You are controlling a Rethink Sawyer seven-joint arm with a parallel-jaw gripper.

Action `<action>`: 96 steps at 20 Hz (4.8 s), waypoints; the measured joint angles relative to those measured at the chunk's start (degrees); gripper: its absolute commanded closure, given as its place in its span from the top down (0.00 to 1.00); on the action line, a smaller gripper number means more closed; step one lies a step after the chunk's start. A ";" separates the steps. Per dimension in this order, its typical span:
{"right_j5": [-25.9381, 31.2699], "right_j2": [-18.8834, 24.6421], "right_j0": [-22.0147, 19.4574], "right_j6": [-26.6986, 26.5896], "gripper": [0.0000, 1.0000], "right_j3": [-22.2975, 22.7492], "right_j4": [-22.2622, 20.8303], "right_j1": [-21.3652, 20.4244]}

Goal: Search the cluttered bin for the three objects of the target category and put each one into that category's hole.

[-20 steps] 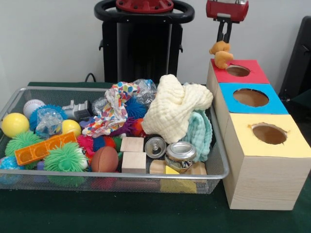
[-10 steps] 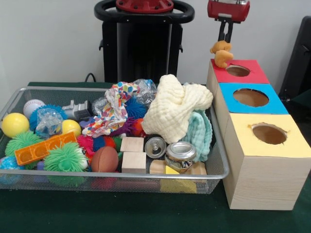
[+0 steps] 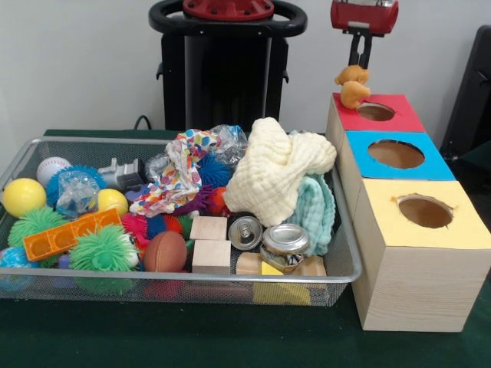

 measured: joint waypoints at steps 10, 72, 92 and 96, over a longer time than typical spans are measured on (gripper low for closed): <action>1.38 0.78 -0.64 0.00 0.00 0.01 1.45 -0.66; 5.15 1.14 4.96 0.00 0.00 -6.97 8.42 0.03; 5.15 1.04 2.32 0.00 0.00 -7.66 8.42 1.07; 5.15 1.03 1.78 0.00 0.00 -7.64 8.42 1.06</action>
